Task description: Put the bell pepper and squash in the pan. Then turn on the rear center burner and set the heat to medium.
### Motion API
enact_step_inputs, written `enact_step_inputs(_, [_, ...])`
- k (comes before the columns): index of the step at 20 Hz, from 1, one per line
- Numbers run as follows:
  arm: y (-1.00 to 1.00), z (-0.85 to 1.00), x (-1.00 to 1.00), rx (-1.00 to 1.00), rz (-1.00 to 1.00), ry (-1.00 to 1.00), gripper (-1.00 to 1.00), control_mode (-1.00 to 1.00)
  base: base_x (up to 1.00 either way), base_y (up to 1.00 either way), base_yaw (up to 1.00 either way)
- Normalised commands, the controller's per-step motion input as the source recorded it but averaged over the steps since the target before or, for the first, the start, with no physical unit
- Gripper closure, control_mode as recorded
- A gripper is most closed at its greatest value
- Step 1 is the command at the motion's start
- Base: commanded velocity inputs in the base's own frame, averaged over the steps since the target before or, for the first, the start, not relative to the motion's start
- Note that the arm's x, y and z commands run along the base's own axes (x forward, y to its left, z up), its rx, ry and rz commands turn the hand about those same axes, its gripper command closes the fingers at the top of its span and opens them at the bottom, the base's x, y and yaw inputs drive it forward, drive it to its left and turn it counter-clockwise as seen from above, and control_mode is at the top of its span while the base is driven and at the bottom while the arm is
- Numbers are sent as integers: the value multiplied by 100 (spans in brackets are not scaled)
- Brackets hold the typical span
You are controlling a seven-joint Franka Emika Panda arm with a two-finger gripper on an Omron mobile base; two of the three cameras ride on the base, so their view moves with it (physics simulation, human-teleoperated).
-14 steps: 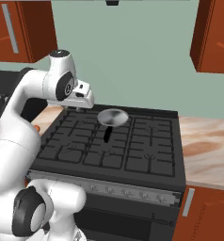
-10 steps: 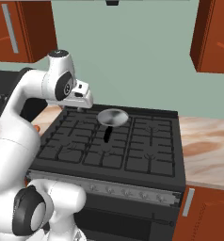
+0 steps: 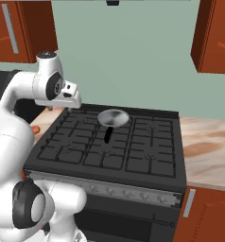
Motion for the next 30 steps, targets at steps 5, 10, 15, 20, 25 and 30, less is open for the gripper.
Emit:
enact_step_inputs(5, [41, -23, 2, 0, 32, -1, -100, -100, 0, 0, 0])
enact_step_inputs(10, [41, -16, 15, 0, 36, -3, -100, -100, 0, 0, 0])
enact_step_inputs(15, [41, 0, 35, -1, 23, -1, -100, -100, 0, 0, 0])
enact_step_inputs(20, [50, 0, 28, -4, 3, 2, -100, -100, 0, 0, 0])
enact_step_inputs(25, [50, -22, 58, -4, 6, 9, -100, -100, 0, 0, 0])
enact_step_inputs(30, [24, -46, 43, 0, 14, 6, -100, -100, 0, 0, 0])
